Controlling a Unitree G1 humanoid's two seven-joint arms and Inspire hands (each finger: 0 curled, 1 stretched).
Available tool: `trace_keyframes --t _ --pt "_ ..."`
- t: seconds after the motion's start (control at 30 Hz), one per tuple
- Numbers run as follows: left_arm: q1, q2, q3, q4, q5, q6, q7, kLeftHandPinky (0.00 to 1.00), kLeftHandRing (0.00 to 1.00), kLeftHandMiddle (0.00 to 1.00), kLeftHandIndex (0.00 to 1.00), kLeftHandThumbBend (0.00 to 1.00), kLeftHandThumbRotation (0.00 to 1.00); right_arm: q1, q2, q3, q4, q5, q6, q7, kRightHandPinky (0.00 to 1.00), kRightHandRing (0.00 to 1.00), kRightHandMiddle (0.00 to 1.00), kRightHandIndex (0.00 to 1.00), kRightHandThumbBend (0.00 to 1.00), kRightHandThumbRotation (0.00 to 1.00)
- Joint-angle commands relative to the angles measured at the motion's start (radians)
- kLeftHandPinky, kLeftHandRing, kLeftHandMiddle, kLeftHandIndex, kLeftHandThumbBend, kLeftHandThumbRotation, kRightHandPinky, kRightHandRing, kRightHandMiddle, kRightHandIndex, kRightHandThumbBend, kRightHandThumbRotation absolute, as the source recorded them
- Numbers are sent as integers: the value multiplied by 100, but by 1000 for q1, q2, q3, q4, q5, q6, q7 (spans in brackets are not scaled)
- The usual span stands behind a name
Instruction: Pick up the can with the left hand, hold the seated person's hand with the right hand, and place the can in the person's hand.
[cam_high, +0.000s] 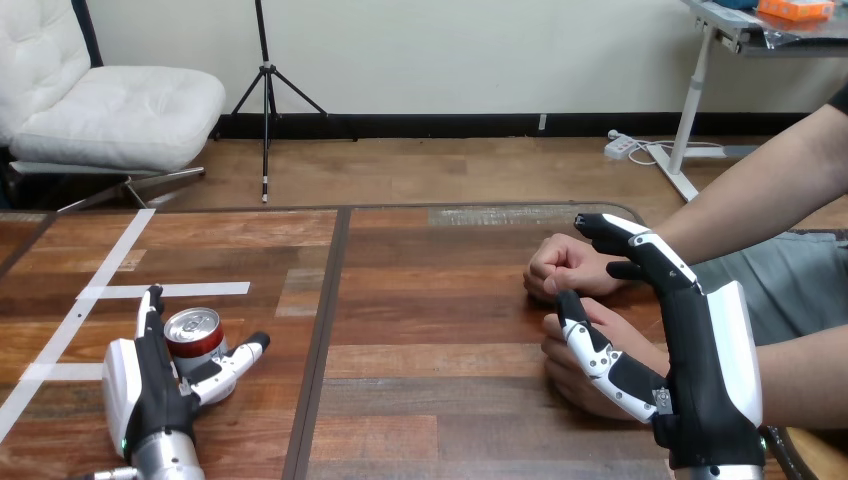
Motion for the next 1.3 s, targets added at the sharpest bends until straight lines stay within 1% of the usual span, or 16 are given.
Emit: trace_keyframes --t 0.0,0.37,0.73,1.27 --pt "-101 33 -18 38 8 2 -5 84 89 92 92 82 17 -50 -2 -14 -51 15 -5 5 72 78 78 75 34 2" --pt "-138 27 -16 89 -1 4 -2 81 87 90 91 82 17 -46 -1 -16 -57 9 1 8 71 78 78 75 34 2" --pt "-160 25 -19 117 -2 2 8 81 87 90 91 80 13 -42 1 -16 -62 14 3 14 72 78 78 75 34 3" --pt "-184 26 -28 149 1 26 28 80 87 89 90 79 14 -41 0 -16 -61 12 4 17 72 78 78 75 35 3"
